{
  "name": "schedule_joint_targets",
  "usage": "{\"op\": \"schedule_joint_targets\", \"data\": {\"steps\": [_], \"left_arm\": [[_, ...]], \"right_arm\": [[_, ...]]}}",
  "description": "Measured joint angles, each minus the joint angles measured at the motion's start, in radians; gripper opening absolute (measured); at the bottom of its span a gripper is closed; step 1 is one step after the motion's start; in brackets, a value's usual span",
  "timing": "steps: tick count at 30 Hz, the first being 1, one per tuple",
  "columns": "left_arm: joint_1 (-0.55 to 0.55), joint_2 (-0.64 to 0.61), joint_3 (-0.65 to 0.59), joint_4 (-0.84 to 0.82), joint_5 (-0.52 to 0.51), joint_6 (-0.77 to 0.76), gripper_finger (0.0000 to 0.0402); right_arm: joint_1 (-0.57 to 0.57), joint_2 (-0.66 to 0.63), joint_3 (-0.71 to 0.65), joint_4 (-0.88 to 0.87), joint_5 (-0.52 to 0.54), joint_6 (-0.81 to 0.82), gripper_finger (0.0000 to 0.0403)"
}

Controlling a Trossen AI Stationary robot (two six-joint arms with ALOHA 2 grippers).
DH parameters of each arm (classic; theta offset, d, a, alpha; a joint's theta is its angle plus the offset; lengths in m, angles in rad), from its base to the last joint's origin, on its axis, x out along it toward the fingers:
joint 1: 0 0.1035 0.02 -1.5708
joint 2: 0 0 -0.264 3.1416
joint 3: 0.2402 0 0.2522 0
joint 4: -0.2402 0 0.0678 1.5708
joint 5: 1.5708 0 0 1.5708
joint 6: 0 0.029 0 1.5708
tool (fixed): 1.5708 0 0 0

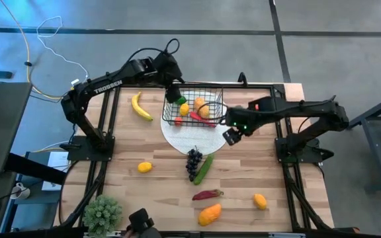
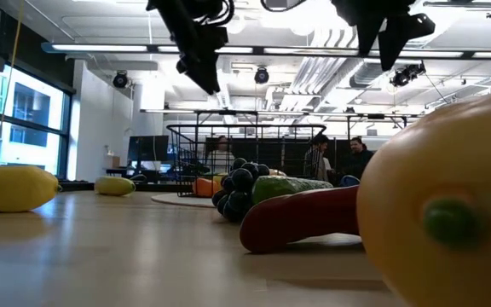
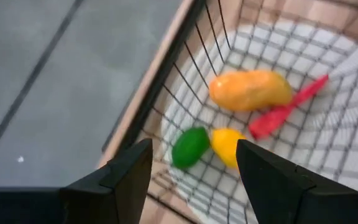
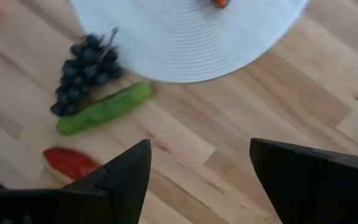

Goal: Build produce basket
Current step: Put the red chili pepper into the black wire basket

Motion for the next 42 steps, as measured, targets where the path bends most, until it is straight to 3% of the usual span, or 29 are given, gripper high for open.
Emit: {"op": "schedule_joint_targets", "data": {"steps": [6,14,29,36,42], "left_arm": [[-0.011,0.0,0.0,-0.133,0.121,-0.084,0.0223],[-0.09,-0.07,-0.046,-0.165,0.121,-0.205,0.0223],[-0.289,-0.286,-0.259,-0.17,0.041,-0.455,0.0223],[-0.398,-0.359,-0.321,-0.178,0.029,-0.488,0.0223],[-0.439,-0.388,-0.329,-0.227,-0.042,-0.52,0.0223]], "right_arm": [[0.076,0.003,0.0,0.056,-0.008,-0.053,0.0254],[0.15,0.015,0.0,0.169,-0.042,-0.184,0.0254],[0.278,0.146,-0.001,0.309,-0.053,-0.487,0.0254],[0.339,0.247,-0.001,0.381,-0.087,-0.574,0.0254],[0.386,0.33,-0.001,0.433,-0.102,-0.63,0.0254]]}}
